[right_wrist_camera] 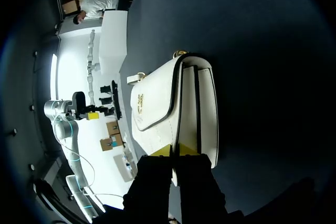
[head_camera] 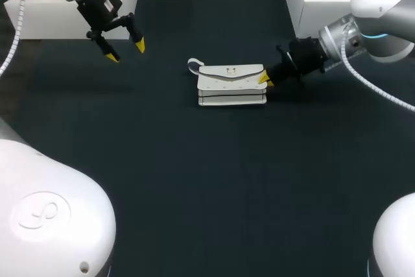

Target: Pick up the bag, open it, inspect its contents, close it, and place it on the opposite side

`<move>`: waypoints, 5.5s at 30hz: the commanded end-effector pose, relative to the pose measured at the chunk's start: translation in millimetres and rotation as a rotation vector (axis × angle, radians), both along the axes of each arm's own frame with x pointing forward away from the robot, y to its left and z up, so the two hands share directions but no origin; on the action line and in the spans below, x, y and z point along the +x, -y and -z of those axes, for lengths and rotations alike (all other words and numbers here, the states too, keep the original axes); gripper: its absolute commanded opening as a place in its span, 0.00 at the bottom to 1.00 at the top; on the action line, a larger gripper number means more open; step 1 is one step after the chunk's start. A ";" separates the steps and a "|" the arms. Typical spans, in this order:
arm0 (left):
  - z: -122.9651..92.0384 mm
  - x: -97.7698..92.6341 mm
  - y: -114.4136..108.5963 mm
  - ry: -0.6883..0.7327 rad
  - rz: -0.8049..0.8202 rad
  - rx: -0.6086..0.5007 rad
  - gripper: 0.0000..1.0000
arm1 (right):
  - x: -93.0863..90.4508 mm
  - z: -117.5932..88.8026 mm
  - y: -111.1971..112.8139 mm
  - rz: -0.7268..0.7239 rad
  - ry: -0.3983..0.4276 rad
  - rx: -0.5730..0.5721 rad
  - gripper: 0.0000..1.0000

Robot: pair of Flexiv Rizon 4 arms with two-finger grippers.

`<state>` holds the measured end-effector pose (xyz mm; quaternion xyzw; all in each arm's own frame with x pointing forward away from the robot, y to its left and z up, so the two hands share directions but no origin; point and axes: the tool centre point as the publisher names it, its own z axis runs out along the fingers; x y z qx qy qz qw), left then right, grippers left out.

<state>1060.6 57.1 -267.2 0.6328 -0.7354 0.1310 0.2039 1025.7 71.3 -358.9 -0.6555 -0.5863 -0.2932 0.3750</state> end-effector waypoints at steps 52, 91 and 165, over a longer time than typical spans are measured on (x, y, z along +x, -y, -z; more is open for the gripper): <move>-18.4 8.6 -67.6 0.049 0.000 0.310 1.00 | 81.2 1.5 258.3 0.153 0.113 -0.215 0.00; -21.3 5.5 -74.4 0.039 -0.011 0.361 1.00 | 99.0 2.6 353.0 0.199 0.064 -0.298 0.00; -21.3 5.5 -74.4 0.039 -0.011 0.361 1.00 | 66.4 -87.5 363.1 0.358 0.258 -0.775 1.00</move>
